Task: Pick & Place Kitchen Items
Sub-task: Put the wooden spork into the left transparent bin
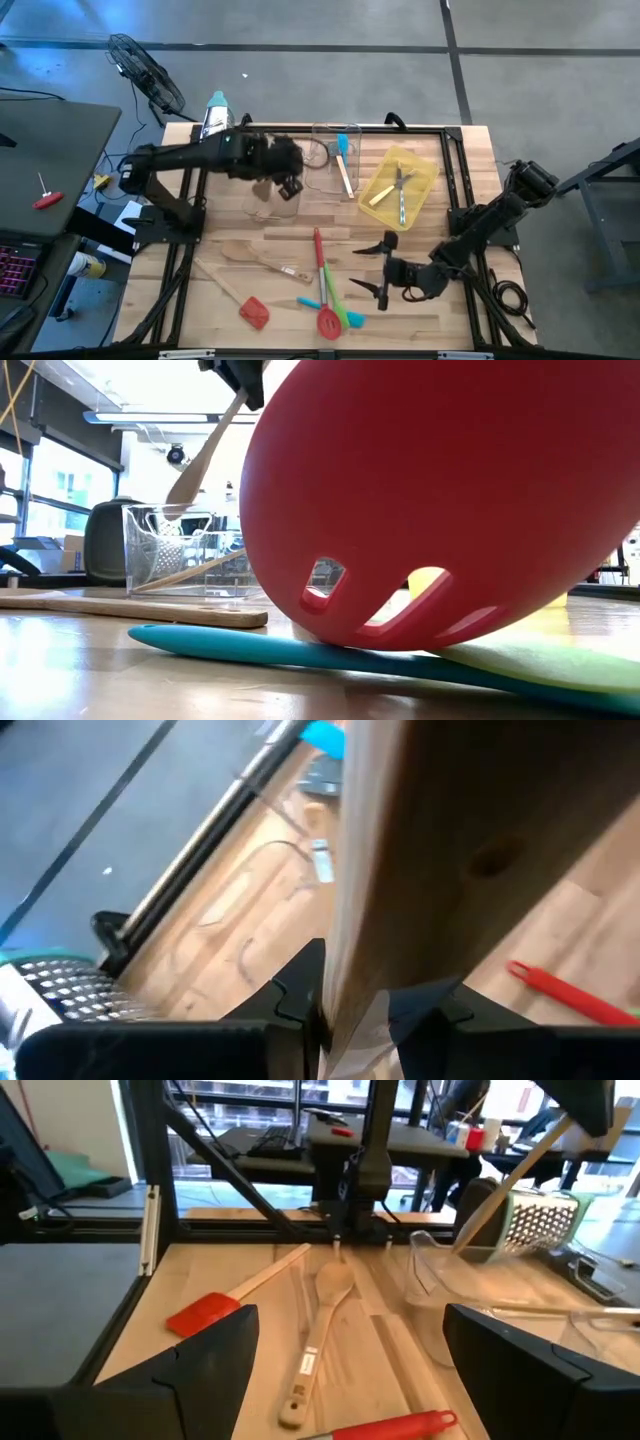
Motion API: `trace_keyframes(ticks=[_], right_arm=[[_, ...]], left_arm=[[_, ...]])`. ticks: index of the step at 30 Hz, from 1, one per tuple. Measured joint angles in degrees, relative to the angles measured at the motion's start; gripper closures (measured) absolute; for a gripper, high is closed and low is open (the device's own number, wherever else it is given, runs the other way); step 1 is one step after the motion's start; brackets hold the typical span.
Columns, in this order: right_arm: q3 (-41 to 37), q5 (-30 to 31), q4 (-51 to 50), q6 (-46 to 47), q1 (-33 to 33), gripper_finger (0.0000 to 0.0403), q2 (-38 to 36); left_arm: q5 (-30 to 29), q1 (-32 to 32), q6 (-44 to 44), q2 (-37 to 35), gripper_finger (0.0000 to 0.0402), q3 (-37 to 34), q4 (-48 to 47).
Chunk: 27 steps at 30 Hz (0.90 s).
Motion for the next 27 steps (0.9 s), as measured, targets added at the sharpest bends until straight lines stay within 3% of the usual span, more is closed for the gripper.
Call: trace_keyframes(ticks=[3,8,13,22,27], right_arm=[[0.0,-0.56,-1.14,1.3,-0.32,0.0093,0.0],[0.0,-1.33,-2.29,3.48,-0.57,0.0093,0.02],[0.0,-1.33,-4.72,5.09,-0.57,0.0093,0.02],[0.0,-1.65,-5.66,5.78,-0.53,0.0093,0.04],[0.0,-2.8,-6.03,5.8,-0.53,0.0093,0.04]], left_arm=[[1.16,2.73,1.05,-0.06,0.0322,-0.01,0.0],[10.85,7.12,0.86,-0.06,0.0322,-3.02,0.52],[12.25,9.42,1.3,-0.06,0.0322,-8.7,4.27],[19.9,12.35,2.62,-0.02,0.0322,-17.66,14.01],[20.67,14.33,2.63,-0.04,0.0322,-22.37,16.7]])
